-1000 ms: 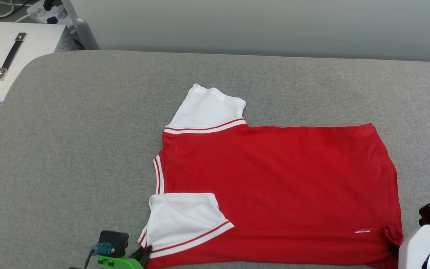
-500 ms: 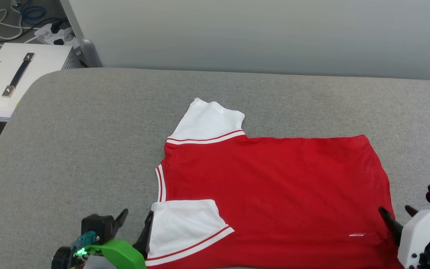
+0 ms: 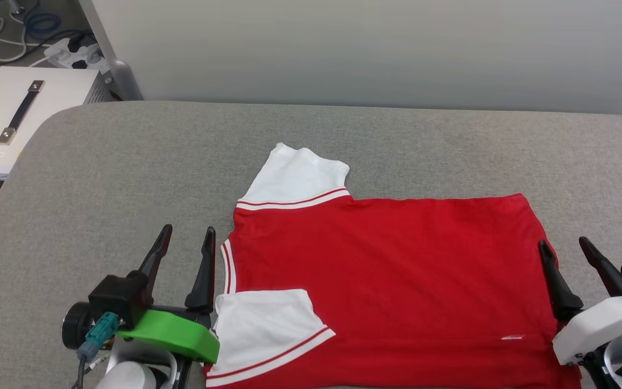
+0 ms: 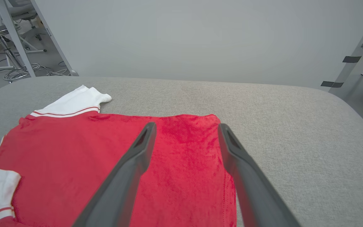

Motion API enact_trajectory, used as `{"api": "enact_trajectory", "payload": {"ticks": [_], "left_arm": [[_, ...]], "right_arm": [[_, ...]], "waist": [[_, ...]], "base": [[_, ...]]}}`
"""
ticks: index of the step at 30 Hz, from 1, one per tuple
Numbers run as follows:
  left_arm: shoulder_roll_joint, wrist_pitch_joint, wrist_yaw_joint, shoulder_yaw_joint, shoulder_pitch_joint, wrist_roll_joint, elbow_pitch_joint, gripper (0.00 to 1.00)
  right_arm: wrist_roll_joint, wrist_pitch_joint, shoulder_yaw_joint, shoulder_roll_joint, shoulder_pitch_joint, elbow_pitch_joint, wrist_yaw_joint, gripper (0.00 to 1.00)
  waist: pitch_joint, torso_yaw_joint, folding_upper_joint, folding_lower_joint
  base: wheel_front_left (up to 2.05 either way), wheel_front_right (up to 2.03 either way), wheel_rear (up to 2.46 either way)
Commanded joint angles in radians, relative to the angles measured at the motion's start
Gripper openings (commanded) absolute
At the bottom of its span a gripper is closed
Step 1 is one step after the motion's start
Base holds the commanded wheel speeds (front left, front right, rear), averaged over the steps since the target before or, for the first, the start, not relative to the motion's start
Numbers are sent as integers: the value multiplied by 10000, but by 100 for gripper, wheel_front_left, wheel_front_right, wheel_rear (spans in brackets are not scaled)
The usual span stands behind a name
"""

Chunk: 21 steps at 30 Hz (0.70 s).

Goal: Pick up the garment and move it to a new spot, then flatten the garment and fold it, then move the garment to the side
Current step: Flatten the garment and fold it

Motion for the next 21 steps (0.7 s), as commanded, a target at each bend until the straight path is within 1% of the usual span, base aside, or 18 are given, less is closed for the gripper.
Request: {"api": "enact_trajectory", "payload": {"ticks": [1,5,6,10,12,15,16,18,19,21], "left_arm": [[-193,-57,-89,233,151,274,-142,100],[-679,-58,-487,916,333,1036,-373,100],[-791,-58,-644,1057,338,1201,-370,100],[-1083,-59,-1190,1390,117,1667,-87,100],[-1138,-59,-1429,1468,-167,1850,176,100],[-1035,-34,-1794,1361,-838,2034,806,100],[-923,119,-2002,1200,-1210,2147,1050,100],[-717,643,-2342,914,-2032,2310,1513,100],[-608,1066,-2490,768,-2520,2348,1743,100],[-445,1637,-2684,582,-3362,2358,2041,100]], "right_arm": [[-136,-305,-5,122,-51,43,-11,100],[-274,-1070,-6,502,-120,50,-11,100],[-306,-1209,8,582,-149,46,-11,100],[-357,-1530,25,775,-339,73,-11,100],[-382,-1609,77,813,-454,81,-11,100],[-407,-1655,78,862,-607,40,-11,100],[-410,-1650,61,889,-658,-3,-11,100],[-417,-1636,72,919,-768,-114,-11,100],[-430,-1618,106,919,-833,-174,-11,100],[-442,-1608,126,932,-945,-251,-11,100]], "waist": [[52,-49,0,0],[296,-199,0,0],[396,-259,0,0],[849,-504,0,0],[1095,-631,0,0],[1484,-785,0,0],[1647,-834,0,0],[1944,-938,0,0],[2118,-1019,0,0],[2358,-1131,0,0]], "base": [[0,0,0],[0,0,0],[0,0,0],[0,0,0],[0,0,0],[0,0,0],[0,0,0],[0,0,0],[0,0,0],[0,0,0]]}}
